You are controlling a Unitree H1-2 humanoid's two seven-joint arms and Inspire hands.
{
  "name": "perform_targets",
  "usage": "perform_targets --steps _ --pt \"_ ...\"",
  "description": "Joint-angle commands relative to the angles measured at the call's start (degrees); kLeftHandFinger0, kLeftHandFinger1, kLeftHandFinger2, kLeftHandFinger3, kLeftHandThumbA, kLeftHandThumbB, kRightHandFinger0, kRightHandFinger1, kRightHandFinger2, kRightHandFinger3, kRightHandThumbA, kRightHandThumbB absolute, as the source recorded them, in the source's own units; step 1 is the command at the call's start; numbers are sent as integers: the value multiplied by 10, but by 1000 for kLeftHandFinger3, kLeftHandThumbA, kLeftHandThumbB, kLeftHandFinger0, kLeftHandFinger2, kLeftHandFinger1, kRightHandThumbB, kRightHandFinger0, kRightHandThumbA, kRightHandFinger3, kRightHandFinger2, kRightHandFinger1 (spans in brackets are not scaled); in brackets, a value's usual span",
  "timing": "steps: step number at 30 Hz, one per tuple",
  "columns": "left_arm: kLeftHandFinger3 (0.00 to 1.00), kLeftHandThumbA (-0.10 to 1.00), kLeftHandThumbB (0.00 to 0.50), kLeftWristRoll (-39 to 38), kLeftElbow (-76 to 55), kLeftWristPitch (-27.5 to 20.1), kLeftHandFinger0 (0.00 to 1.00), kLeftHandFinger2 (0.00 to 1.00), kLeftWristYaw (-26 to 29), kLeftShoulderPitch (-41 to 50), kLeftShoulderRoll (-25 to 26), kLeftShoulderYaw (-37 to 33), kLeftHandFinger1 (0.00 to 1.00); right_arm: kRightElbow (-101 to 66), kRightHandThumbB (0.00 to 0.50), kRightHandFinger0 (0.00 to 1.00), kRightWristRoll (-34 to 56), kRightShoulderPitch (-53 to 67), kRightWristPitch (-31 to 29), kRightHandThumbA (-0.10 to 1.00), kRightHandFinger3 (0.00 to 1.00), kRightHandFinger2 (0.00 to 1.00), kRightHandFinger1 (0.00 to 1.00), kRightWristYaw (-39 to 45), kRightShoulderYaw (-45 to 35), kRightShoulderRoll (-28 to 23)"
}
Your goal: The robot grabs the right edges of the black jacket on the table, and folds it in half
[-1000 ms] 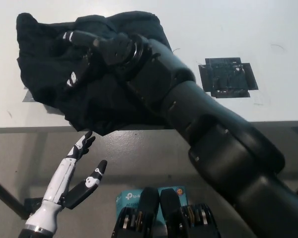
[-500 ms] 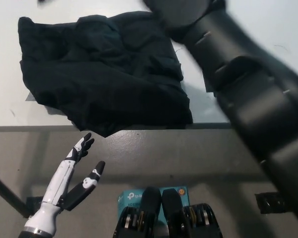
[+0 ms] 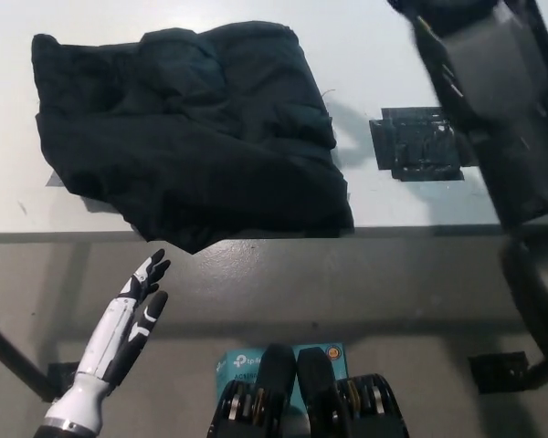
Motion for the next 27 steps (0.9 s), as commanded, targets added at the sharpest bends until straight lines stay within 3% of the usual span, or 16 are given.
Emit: perform_targets --steps 1,2,5,8,10,11,22,27 --pt "1000 1000 252 -115 -18 -7 1000 1000 -16 8 3 47 1000 -671 407 1000 219 254 122 1000 1000 1000 1000 29 -223 -247" --pt "1000 1000 247 -120 -21 -7 1000 1000 -20 16 5 48 1000 -691 393 1000 227 292 122 1000 1000 1000 1000 22 -237 -242" --pt "1000 1000 255 -131 -17 -12 1000 1000 -24 25 5 50 1000 -731 419 1000 254 399 119 1000 1000 1000 1000 -8 -278 -192" --pt "1000 1000 283 -129 -20 -5 1000 1000 -20 42 1 51 1000 -738 456 1000 223 535 49 1000 1000 1000 1000 -37 -263 -130" --pt "1000 1000 273 -126 -16 -10 1000 1000 -18 49 -1 49 1000 -719 422 1000 213 604 -5 1000 1000 1000 1000 -48 -250 -94" --pt "1000 1000 270 -123 -19 -6 1000 1000 -19 50 0 47 1000 -704 440 1000 211 635 -24 1000 1000 1000 1000 -50 -241 -76" --pt "1000 1000 217 -111 -7 -2 1000 1000 -9 -18 6 50 1000 -660 411 1000 231 637 -48 1000 1000 1000 1000 -59 -216 -25" --pt "1000 1000 230 -116 -2 -3 1000 1000 -7 -28 3 54 1000 -589 348 1000 221 654 -58 1000 1000 1000 1000 -47 -206 6"
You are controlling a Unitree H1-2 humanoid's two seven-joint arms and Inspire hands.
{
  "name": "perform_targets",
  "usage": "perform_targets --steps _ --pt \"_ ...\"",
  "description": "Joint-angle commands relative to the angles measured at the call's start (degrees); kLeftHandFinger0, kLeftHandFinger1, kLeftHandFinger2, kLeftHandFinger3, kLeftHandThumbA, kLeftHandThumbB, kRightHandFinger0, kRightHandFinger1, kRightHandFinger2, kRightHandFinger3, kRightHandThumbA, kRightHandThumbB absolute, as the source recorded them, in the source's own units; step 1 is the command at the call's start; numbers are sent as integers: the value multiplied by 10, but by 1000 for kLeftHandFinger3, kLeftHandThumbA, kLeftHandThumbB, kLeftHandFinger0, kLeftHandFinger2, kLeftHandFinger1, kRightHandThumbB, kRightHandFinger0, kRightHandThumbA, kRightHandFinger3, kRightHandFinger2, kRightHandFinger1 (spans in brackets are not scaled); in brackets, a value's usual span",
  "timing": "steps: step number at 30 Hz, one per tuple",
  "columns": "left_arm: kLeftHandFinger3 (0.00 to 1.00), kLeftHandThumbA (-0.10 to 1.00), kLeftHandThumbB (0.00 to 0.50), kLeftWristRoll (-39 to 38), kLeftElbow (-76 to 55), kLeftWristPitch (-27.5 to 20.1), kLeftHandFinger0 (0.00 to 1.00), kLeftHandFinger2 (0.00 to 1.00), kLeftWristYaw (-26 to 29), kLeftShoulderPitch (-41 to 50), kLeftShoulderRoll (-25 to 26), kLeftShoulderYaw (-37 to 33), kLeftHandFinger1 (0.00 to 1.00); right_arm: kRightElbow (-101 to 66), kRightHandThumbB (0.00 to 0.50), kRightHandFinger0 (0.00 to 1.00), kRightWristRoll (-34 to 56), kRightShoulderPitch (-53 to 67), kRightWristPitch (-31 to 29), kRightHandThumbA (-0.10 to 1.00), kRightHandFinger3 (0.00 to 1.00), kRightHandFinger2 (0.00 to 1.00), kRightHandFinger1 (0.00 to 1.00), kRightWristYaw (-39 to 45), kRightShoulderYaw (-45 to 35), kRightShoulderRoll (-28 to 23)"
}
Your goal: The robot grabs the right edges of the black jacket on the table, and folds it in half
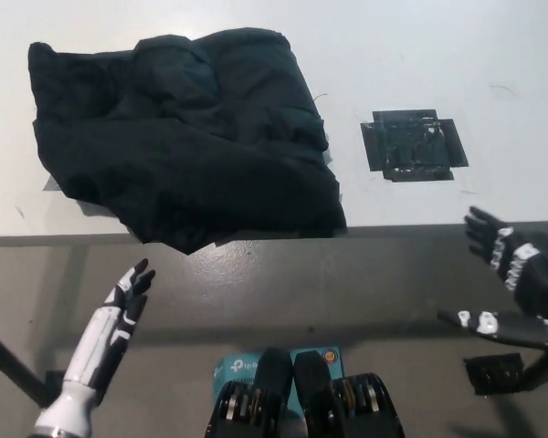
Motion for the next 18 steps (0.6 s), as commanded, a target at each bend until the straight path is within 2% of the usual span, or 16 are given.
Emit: perform_targets --steps 1,2,3,4,5,11,12,18 --pt "1000 1000 228 -62 -11 -12 1000 1000 -8 -36 4 28 1000 -44 324 1000 90 2 -83 1000 1000 1000 1000 -29 -26 27" --pt "1000 1000 227 -65 -13 -10 1000 1000 -10 -37 5 30 1000 -29 322 1000 74 7 -85 1000 1000 1000 1000 -28 -21 27" --pt "1000 1000 218 -68 -14 -10 1000 1000 -13 -39 6 32 1000 -7 161 1000 63 11 -87 1000 1000 1000 1000 -29 -17 27" --pt "1000 1000 215 -71 -14 -11 1000 1000 -14 -41 6 33 1000 27 264 1000 59 12 -101 1000 1000 1000 1000 -31 -17 32" --pt "1000 1000 213 -72 -12 -12 1000 1000 -15 -43 5 33 1000 50 270 1000 53 12 -110 1000 1000 1000 1000 -34 -16 33" --pt "1000 1000 229 -67 -17 -9 1000 1000 -7 -39 6 36 1000 151 239 1000 36 -1 -143 1000 1000 1000 1000 -44 -4 33" --pt "1000 1000 223 -68 -16 -11 1000 1000 -7 -37 6 37 1000 159 224 1000 37 -2 -147 1000 1000 1000 1000 -41 0 29" --pt "1000 1000 208 -69 -18 -16 1000 1000 -11 -10 2 31 1000 162 212 1000 33 33 -162 1000 1000 1000 1000 -41 9 16"
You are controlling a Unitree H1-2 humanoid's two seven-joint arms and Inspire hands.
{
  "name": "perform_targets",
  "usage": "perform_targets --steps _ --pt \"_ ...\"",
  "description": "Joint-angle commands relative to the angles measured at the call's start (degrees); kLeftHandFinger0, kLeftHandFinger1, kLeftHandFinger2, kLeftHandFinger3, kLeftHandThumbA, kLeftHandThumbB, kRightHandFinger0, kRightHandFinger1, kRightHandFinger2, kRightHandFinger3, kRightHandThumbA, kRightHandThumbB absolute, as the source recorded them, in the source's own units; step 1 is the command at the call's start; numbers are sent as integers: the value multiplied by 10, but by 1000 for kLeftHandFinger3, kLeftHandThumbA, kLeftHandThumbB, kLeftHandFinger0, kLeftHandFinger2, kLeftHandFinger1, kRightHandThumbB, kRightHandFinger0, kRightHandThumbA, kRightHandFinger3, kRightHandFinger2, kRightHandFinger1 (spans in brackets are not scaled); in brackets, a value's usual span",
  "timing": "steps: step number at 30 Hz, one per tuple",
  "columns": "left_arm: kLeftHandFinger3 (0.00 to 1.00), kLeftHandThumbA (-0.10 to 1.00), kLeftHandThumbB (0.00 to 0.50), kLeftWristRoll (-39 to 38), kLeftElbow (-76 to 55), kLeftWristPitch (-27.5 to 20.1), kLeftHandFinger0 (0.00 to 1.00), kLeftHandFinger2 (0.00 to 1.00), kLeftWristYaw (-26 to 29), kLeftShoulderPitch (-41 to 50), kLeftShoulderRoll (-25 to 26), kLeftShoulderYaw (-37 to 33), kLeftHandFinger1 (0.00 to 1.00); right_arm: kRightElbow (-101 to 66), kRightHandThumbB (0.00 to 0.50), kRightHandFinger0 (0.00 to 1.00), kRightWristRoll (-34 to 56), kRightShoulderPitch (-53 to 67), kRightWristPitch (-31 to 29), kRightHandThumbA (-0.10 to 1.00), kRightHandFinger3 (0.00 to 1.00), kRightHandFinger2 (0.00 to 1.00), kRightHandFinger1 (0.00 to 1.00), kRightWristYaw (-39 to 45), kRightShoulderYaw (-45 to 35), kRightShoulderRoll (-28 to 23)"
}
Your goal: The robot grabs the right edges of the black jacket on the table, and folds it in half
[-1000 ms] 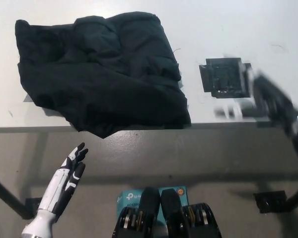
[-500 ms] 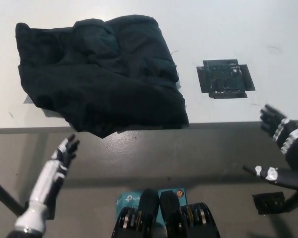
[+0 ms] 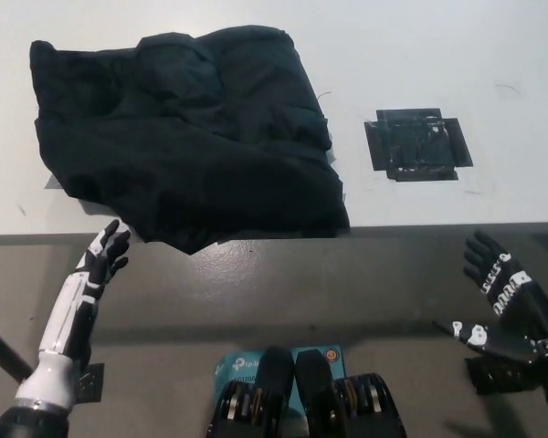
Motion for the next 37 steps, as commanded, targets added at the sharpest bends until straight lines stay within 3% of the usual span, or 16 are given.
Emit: perform_targets --steps 1,5,17,26,33,37 --pt "1000 1000 197 -14 -20 -16 1000 1000 -11 24 2 -3 1000 -13 204 1000 5 29 -48 1000 1000 1000 1000 -6 5 -16" --pt "1000 1000 194 -18 -32 -8 1000 1000 -15 50 9 -1 1000 -13 167 1000 6 55 -60 1000 1000 1000 1000 -6 18 -14" --pt "1000 1000 209 -12 -34 -11 1000 1000 -17 60 15 0 1000 -22 134 1000 31 66 -46 1000 1000 1000 1000 4 37 -23" --pt "1000 1000 206 -12 -34 -14 1000 1000 -19 64 17 0 1000 -23 169 1000 25 69 -46 1000 1000 1000 1000 -10 42 -18" --pt "1000 1000 215 -10 -37 -12 1000 1000 -14 75 11 0 1000 -49 135 1000 27 40 -39 1000 1000 1000 1000 -39 47 19" --pt "1000 1000 191 -10 -43 -11 1000 1000 -13 82 11 2 1000 -53 152 1000 19 40 -23 1000 1000 1000 1000 -47 56 35"
